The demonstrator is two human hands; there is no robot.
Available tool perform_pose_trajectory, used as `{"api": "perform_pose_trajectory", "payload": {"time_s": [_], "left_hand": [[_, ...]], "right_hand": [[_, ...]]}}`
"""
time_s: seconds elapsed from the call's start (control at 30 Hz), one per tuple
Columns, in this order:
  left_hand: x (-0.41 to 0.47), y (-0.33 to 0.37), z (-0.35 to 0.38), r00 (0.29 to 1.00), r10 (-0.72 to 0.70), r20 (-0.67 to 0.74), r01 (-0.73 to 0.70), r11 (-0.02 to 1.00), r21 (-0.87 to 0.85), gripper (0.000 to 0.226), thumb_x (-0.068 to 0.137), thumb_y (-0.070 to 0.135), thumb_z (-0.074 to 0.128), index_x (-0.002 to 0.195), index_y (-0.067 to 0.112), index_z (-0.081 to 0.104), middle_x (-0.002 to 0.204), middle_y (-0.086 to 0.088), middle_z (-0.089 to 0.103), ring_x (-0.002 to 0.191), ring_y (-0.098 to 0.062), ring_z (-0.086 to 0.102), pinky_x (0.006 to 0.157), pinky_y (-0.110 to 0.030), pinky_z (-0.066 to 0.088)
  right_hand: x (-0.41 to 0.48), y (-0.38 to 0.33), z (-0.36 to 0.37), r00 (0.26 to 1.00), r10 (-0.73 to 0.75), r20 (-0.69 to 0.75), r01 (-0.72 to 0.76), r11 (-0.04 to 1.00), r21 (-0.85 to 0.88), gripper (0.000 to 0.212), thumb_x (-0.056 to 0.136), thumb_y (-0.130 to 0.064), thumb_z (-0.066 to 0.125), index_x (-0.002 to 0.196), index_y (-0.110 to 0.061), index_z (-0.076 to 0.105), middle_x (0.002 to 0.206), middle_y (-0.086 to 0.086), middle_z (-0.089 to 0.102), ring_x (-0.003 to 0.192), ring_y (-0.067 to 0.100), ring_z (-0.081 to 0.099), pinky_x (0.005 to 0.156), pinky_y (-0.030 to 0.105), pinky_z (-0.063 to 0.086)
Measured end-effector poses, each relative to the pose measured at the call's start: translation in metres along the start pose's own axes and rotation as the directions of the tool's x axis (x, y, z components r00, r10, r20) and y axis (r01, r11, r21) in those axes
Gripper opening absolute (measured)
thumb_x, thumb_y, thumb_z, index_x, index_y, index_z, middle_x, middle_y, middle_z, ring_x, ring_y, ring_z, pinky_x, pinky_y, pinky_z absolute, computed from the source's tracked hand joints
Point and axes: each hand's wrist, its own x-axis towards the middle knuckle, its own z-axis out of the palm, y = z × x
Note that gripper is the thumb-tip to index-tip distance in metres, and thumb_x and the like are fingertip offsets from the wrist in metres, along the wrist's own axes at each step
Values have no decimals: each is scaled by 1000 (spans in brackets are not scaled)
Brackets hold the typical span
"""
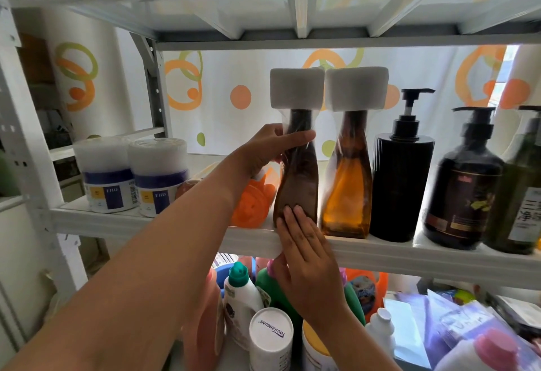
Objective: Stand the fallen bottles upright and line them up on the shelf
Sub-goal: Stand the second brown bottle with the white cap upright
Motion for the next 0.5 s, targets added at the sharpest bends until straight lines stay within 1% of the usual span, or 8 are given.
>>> {"api": "perform_pose_trajectory", "payload": {"time_s": [0.07,0.13,0.2,0.27,0.3,0.37,0.4,0.5], "left_hand": [[1,0,1,1000,3,12,-3,1000,5,62,61,63,62,94,10,59,99,-25,63,95,-33,61,86,-39,51],[3,-1,-1,1000,1,31,-2,1000,15,53,66,57,60,93,11,58,93,-20,62,90,-29,60,81,-35,51],[3,2,-6,997,-10,75,5,998,64,48,69,54,57,93,12,57,88,-14,62,86,-22,60,76,-28,50],[6,5,-14,990,-25,138,7,992,129,54,69,56,58,98,10,59,94,-13,64,90,-22,61,77,-27,50],[7,9,-17,985,-27,170,1,989,149,61,67,59,60,103,10,60,100,-14,65,95,-23,61,80,-29,50],[5,17,-22,970,-43,238,-2,983,184,75,60,66,61,114,14,60,111,-11,64,104,-23,60,88,-35,50],[4,19,-24,962,-65,267,6,976,216,77,59,66,61,118,17,58,115,-8,63,108,-21,59,91,-35,50],[-6,18,-29,939,-151,310,42,942,333,70,66,59,62,122,18,52,124,-7,58,115,-23,54,97,-37,47]], "right_hand": [[0,0,-1,1000,1,-1,-1,1000,14,46,99,-29,27,120,-4,59,127,11,57,122,26,50,101,44,38],[-1,0,-3,1000,0,10,0,1000,13,45,99,-30,28,120,-4,59,126,11,58,121,25,50,101,43,38],[-1,0,-5,1000,-6,9,5,1000,10,40,96,-28,37,120,-5,60,126,10,58,122,25,49,102,41,36],[0,2,-8,1000,-1,-3,1,1000,25,37,88,-24,51,117,-5,62,125,10,60,122,25,50,103,40,36],[1,4,-9,1000,0,-10,0,999,39,36,86,-22,53,116,-4,63,124,11,60,121,26,51,102,40,38],[4,5,-12,1000,9,-21,-8,998,67,34,91,-21,45,113,-4,65,121,11,62,120,27,54,101,40,41],[5,4,-13,1000,20,-20,-18,996,82,37,94,-22,39,112,-4,66,120,10,63,119,27,55,100,39,42],[13,1,-20,999,43,-24,-40,991,129,41,96,-23,34,106,-6,69,110,9,69,109,25,61,95,36,47]]}}
